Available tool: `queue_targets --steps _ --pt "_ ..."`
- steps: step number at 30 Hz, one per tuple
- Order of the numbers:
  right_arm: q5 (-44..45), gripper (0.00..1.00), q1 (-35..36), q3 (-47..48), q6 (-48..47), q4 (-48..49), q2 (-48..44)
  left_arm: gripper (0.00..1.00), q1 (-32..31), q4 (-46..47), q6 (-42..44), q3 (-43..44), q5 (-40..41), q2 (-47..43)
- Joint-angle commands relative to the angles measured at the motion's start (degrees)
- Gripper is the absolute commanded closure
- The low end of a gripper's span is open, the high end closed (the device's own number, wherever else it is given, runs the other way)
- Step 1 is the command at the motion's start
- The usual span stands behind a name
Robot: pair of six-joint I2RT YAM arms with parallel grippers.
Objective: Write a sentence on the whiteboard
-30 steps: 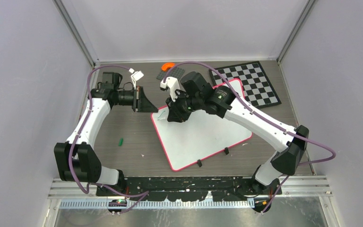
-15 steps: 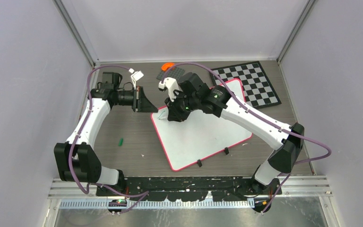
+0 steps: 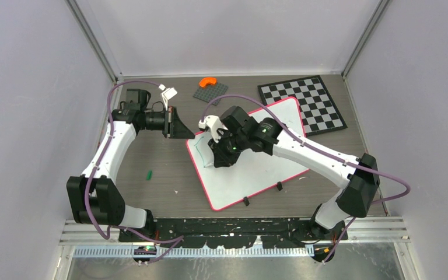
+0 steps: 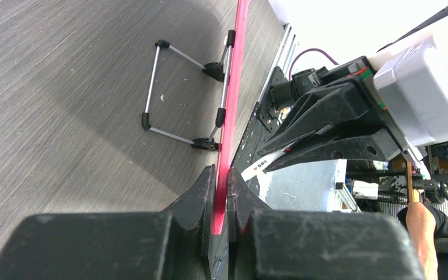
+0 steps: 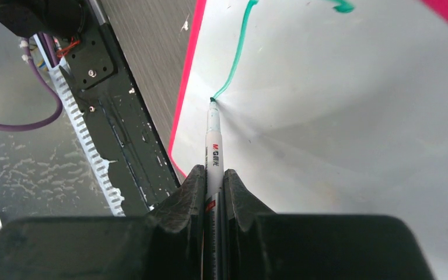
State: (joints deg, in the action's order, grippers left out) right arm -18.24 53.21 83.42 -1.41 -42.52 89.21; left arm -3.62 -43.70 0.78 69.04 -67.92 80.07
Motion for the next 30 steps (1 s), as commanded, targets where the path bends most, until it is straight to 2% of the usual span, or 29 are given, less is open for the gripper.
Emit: queue_targets --steps 1,12,22,30 --pt "1.5 1.00 0.2 0.4 -0.7 0.8 -1.3 1.00 0.0 -0.7 0.0 0.7 -0.6 -1.1" --pt "2.0 1.00 -0.1 7.8 -0.7 1.0 -1.5 1.00 0.0 -0.7 -0.1 1.0 -1.2 -0.5" --pt "4.3 1.00 -1.2 7.7 -0.7 1.9 1.3 1.00 0.1 -0.9 0.0 0.9 -0.9 -0.8" --pt "3.8 1.00 -4.5 6.4 0.1 1.6 -1.1 1.00 0.1 -1.0 0.1 0.9 -0.8 -0.6"
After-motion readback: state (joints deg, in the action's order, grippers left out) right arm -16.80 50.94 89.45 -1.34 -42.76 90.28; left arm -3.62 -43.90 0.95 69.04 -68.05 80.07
